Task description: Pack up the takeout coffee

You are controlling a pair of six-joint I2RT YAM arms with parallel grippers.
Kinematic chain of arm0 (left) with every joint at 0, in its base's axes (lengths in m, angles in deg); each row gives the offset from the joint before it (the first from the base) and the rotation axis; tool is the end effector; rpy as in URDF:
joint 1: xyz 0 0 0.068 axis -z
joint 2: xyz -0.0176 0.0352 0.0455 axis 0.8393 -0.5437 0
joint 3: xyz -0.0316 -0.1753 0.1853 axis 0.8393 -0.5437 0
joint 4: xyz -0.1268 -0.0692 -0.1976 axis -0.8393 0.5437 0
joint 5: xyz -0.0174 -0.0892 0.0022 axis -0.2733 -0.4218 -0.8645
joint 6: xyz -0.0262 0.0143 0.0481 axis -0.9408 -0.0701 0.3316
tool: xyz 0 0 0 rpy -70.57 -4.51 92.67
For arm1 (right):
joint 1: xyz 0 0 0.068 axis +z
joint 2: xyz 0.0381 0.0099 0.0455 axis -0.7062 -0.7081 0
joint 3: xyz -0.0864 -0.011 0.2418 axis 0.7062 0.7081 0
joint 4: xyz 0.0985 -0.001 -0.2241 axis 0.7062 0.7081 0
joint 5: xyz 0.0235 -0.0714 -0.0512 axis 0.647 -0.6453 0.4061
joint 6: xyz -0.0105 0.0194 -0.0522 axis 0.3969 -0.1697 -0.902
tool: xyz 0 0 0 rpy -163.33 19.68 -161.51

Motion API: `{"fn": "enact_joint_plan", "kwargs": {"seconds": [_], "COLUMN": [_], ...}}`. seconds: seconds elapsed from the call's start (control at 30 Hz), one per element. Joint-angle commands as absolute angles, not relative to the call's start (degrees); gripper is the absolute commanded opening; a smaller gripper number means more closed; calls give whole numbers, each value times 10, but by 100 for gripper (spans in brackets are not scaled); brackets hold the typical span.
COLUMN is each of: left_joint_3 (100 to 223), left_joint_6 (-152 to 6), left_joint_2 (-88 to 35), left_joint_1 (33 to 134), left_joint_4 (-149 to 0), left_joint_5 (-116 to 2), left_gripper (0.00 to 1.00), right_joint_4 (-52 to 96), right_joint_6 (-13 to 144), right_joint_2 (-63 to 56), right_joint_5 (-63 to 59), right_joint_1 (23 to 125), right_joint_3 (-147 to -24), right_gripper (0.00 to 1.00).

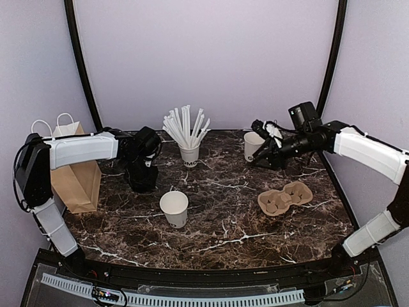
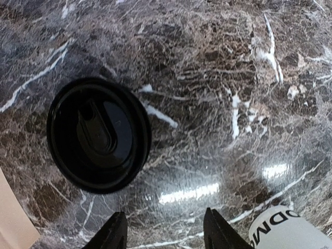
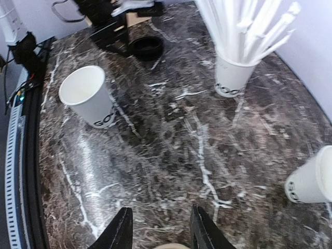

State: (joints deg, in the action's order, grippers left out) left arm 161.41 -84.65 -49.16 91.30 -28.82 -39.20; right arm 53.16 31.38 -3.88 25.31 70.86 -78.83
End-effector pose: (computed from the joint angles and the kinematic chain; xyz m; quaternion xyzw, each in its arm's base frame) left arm 0.2716 -0.1769 0.2106 0.0807 0.9768 -0.0150 0.1977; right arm 0.2547 0.1488 0.2937 -0.4965 0.7355 0.2694 0.3741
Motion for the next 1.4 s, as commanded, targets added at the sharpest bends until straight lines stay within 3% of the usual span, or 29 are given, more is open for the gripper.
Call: {"fn": "enact_joint_plan", "kwargs": {"seconds": [0.0,0.33,0.87,1.37], "left_joint_3": [1663,1714,1734,1731], "left_joint_6": [-810,-768,-770,-781], "left_joint_2": [-528,-596,-634,-609], "left_joint_1": [887,843,834,833], "left_joint_4": [-293,-289,-251,-228], "left_joint_5": [-406,-456,-452,-453], "left_gripper": [53,38,33,12], "right_joint_4": [446,453,494,499], "right_joint_6": [319,294,265,262], "right_joint_2": [-70,-112,-162,-173], "right_joint_5": [340,320,287,277], "right_joint_1": [722,749,792,799], "right_joint_3": [-719,-719,-742,-747], "right_gripper": [39,40,40,39]}}
